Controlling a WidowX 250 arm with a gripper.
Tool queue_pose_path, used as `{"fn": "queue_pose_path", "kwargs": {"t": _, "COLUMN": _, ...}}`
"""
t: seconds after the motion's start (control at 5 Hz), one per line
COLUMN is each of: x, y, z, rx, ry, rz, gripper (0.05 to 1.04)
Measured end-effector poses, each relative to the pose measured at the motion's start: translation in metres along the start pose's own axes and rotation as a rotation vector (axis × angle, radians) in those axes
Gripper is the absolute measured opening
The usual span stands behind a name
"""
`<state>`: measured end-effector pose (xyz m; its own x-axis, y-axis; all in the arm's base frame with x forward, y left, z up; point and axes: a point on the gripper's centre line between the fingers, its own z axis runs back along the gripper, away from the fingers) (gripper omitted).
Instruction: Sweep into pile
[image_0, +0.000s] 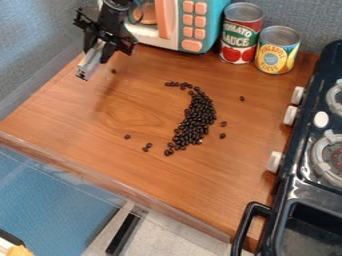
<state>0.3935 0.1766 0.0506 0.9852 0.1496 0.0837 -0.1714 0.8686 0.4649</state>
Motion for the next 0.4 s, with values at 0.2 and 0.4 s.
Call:
{"fn": "queue_pose_path", "kwargs": {"t": 0.2, "x": 0.002, "y": 0.000, "z": -0.010, "rx": -0.018, "ry": 0.020, "rz": -0.025, "gripper": 0.385}}
{"fn": "queue_pose_path", "kwargs": {"t": 0.4, "x": -0.003, "y": 0.000, "z": -0.022, "rx": -0.028, "ry": 0.051, "rz": -0.043, "gripper": 0.386}}
